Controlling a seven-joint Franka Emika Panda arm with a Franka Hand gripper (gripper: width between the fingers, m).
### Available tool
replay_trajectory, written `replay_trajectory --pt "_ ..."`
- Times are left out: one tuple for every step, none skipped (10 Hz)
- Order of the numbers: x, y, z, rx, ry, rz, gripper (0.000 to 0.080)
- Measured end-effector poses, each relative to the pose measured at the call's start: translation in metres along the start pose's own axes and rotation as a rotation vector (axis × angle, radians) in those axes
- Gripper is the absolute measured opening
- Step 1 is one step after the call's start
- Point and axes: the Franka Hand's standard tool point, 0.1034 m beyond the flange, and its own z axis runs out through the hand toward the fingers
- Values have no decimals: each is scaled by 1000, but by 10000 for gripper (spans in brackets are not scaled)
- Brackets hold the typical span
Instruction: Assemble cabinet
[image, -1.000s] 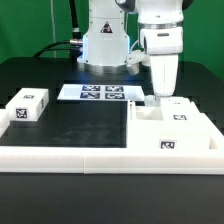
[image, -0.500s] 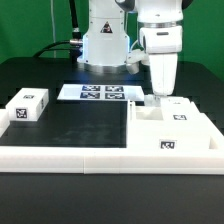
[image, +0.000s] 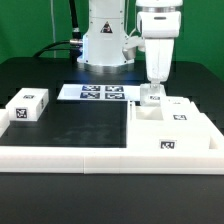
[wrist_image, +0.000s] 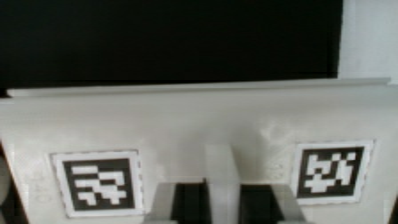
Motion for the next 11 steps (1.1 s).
replay_trajectory --pt "-3 1 -3 -1 -4 3 68" --pt "-6 1 -2 1 -6 10 68" --pt "-9 2 -3 2 -7 17 68" --pt "-11 4 -3 1 -7 21 68" --pt "-15 6 -3 1 -6 26 68" --pt "-18 10 -4 -1 -6 34 68" --pt "-18 11 -4 -4 -6 36 68" --pt "-18 12 -5 -6 -6 38 68" --pt "-19 13 -5 -7 -5 40 68" --pt "-19 13 -5 -6 -5 40 68" --pt "-19 12 -5 -5 -5 40 68"
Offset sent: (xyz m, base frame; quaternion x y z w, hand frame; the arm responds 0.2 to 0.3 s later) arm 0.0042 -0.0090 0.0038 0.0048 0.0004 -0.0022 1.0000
